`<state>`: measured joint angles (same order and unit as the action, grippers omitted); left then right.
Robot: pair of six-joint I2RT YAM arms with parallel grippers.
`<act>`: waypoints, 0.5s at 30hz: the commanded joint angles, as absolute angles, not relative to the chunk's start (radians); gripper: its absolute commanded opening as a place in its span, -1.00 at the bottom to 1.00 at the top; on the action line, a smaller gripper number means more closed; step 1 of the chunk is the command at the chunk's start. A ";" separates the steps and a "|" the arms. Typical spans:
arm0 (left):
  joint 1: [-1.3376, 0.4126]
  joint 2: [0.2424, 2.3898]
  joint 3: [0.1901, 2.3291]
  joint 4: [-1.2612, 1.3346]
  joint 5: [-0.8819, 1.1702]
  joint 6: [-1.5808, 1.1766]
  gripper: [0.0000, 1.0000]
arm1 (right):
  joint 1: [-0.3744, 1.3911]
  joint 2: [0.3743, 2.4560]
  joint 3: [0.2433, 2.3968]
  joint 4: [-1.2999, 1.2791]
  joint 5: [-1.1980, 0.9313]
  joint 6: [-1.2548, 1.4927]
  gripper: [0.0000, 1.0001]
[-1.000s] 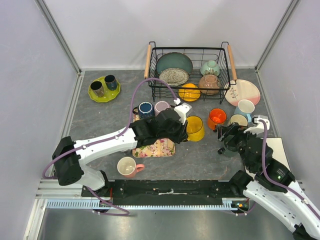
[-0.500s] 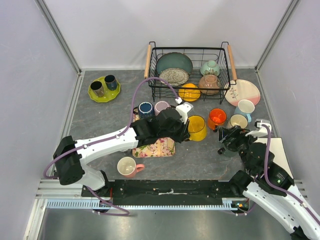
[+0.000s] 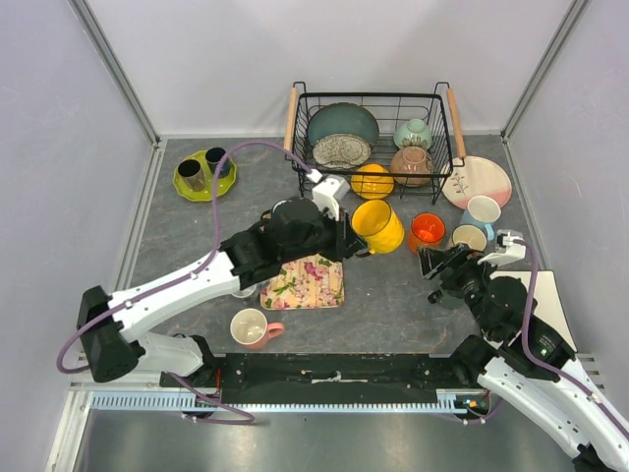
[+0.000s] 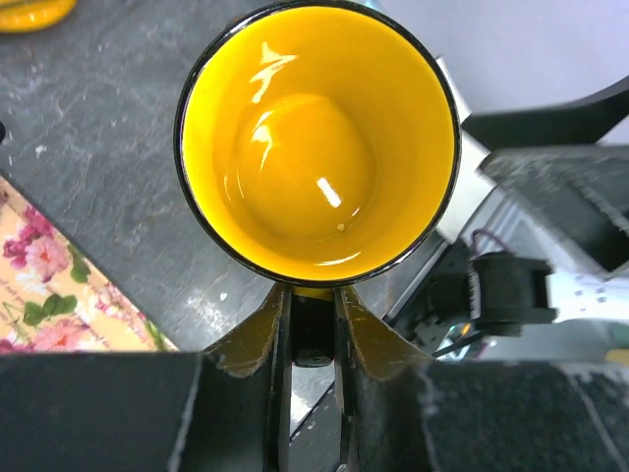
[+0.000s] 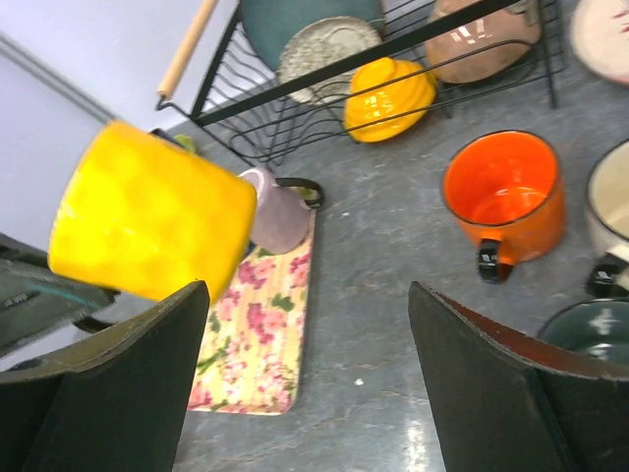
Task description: Turn the mug right side up
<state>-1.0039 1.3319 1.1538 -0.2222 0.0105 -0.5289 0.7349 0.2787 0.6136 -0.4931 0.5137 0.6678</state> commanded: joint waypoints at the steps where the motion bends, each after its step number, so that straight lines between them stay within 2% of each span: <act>1: -0.973 1.220 1.157 -0.029 0.066 -0.640 -0.96 | 0.735 0.299 0.614 -0.391 0.393 0.733 0.79; 5: -0.927 1.155 1.060 0.101 0.115 -0.718 -0.96 | 0.733 0.311 0.571 -0.290 0.261 0.797 0.81; 10: -0.887 1.062 0.922 0.369 0.159 -0.833 -0.96 | 0.733 0.305 0.476 -0.010 0.076 0.883 0.82; 15: -0.864 1.022 0.887 0.457 0.224 -0.893 -0.96 | 0.733 0.353 0.410 0.281 -0.041 0.960 0.86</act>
